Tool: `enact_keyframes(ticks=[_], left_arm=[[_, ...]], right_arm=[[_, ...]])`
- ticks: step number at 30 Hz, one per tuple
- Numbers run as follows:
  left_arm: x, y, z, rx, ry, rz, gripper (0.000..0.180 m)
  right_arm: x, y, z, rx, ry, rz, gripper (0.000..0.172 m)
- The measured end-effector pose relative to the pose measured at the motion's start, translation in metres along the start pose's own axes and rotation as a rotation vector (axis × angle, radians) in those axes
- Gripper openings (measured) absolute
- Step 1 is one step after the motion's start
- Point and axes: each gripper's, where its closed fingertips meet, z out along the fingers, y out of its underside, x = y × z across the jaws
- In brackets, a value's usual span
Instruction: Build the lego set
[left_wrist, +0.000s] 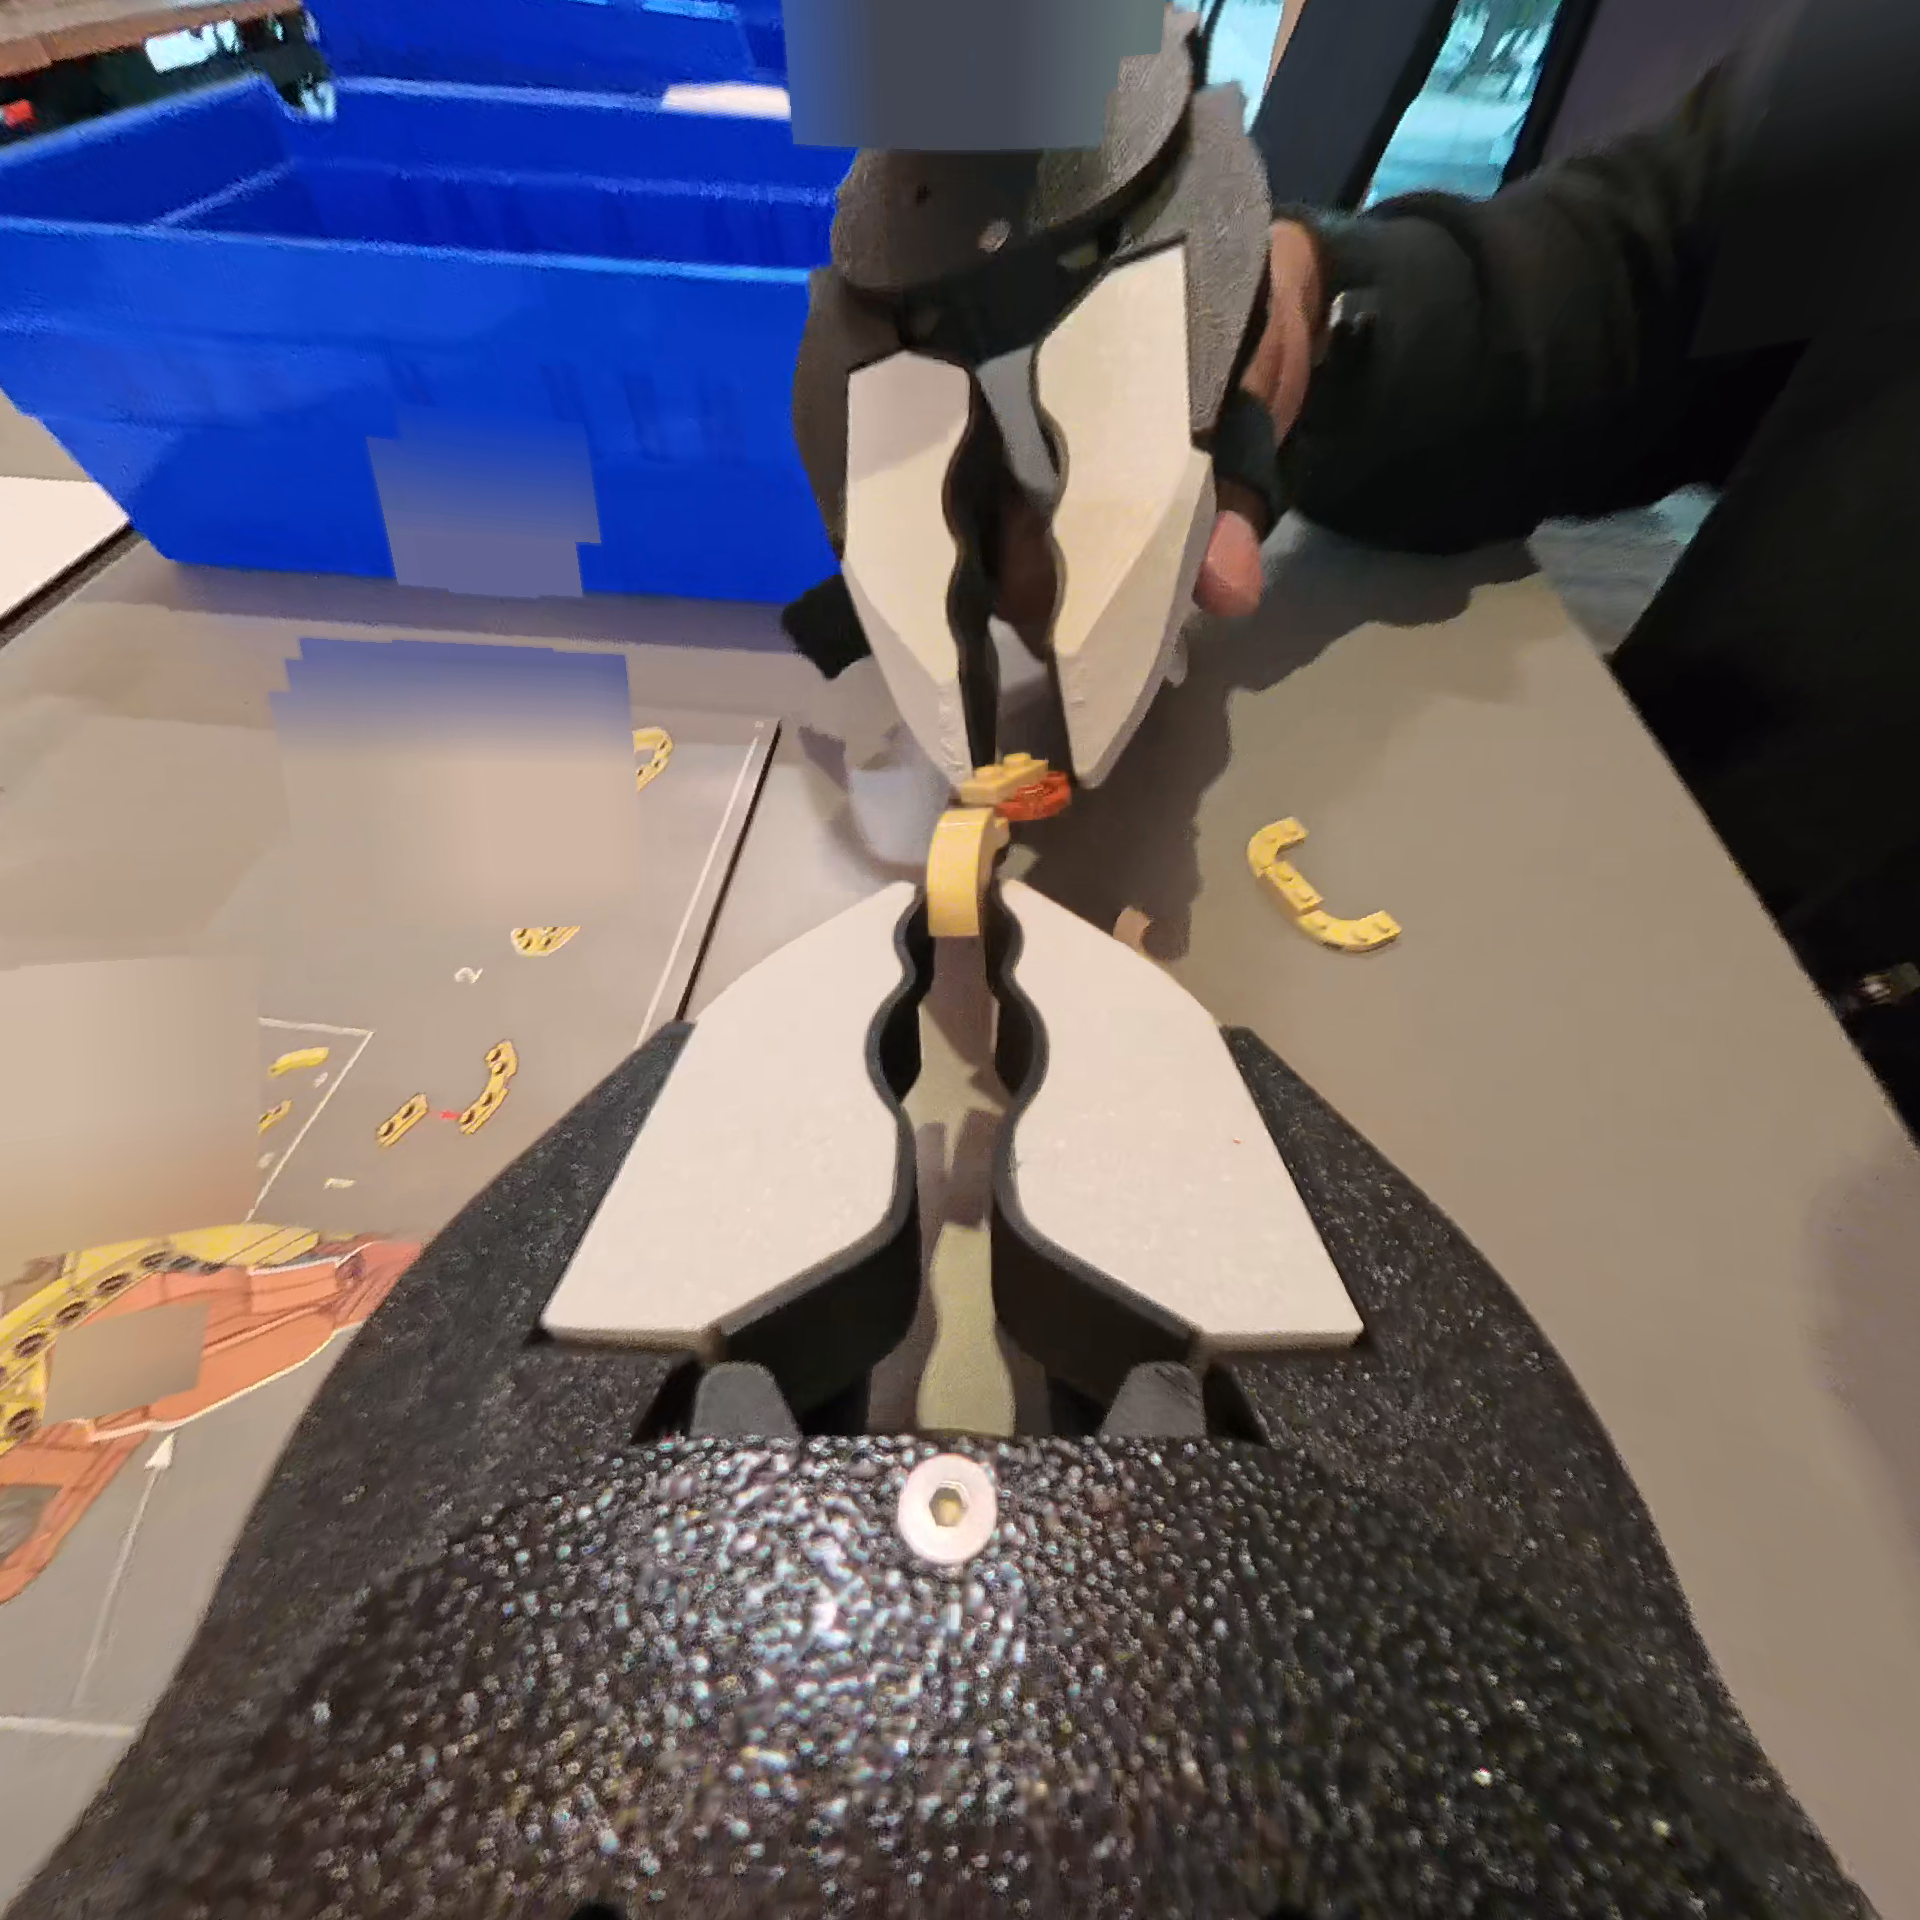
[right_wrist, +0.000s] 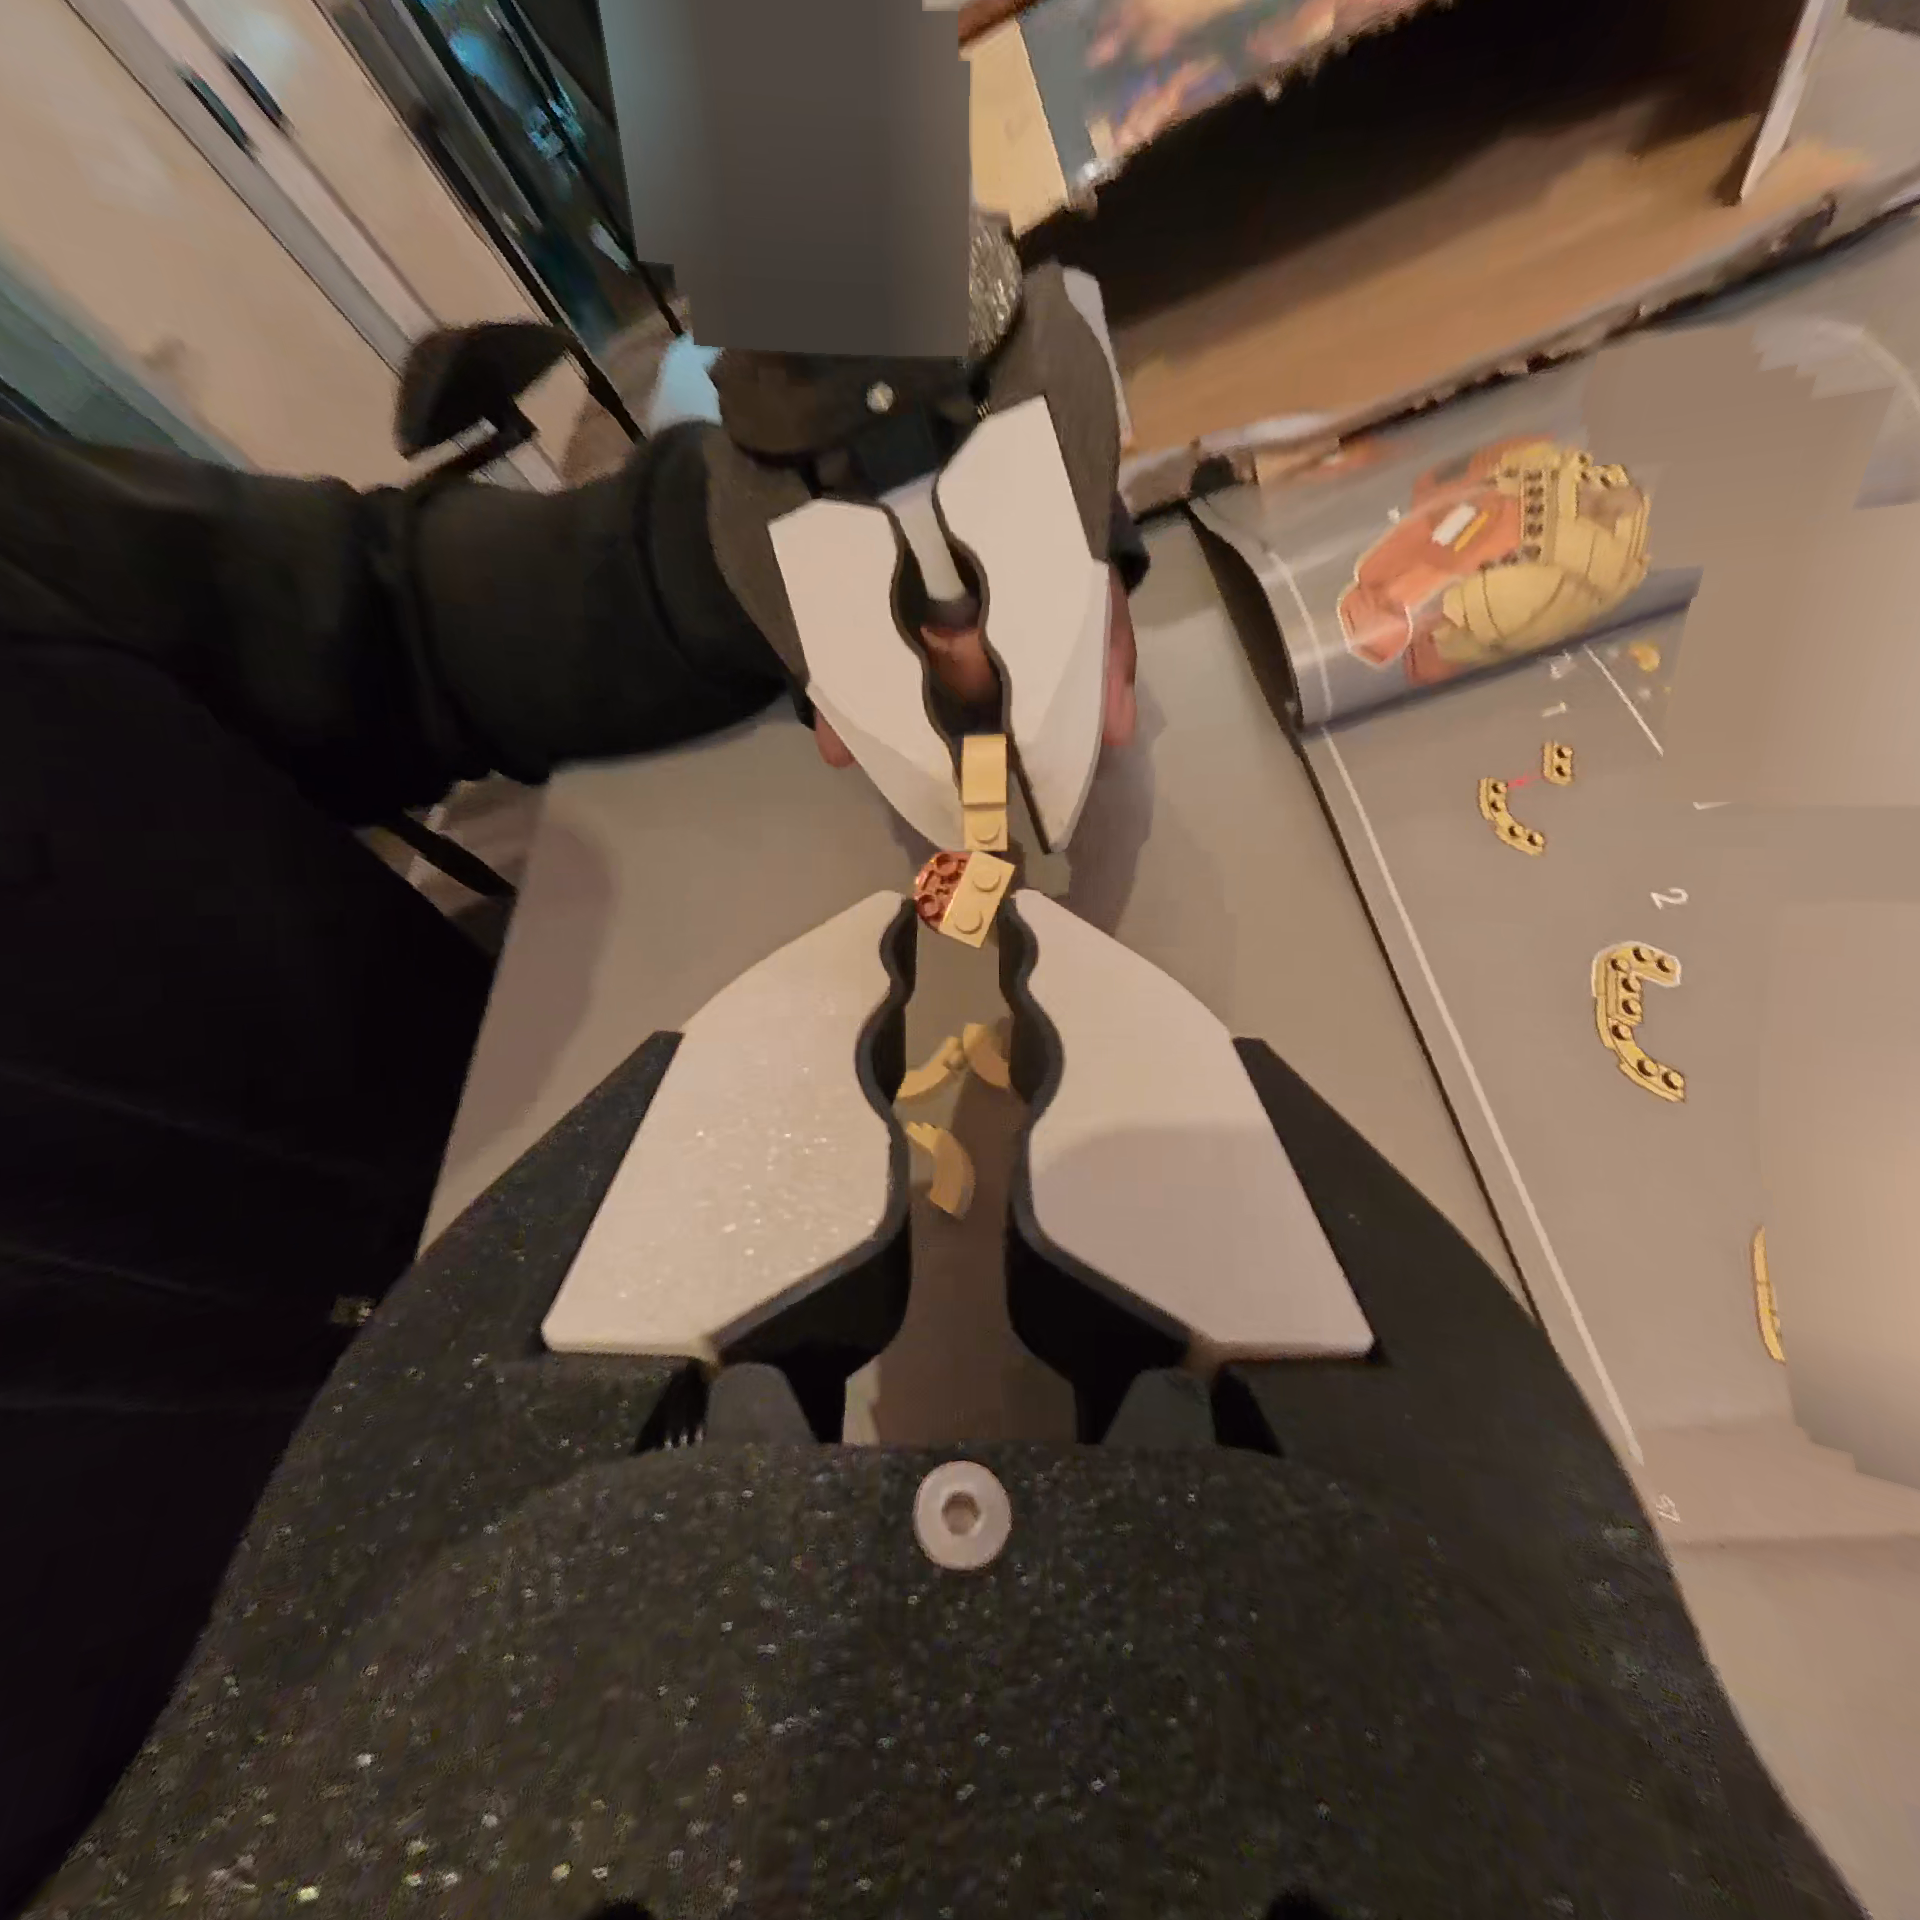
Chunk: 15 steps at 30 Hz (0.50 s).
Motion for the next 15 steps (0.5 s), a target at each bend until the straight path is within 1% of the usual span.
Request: enact_keyframes(ticks=[6,15], left_arm=[[0.005,-0.017,0.0,0.111,0.036,-0.058,0.008],[0.011,-0.015,0.003,0.094,0.056,-0.039,0.009]], right_arm=[[-0.01,-0.002,-0.002,0.015,-0.038,0.006,0.014],[-0.015,-0.002,-0.001,-0.001,-0.043,0.002,0.014]])
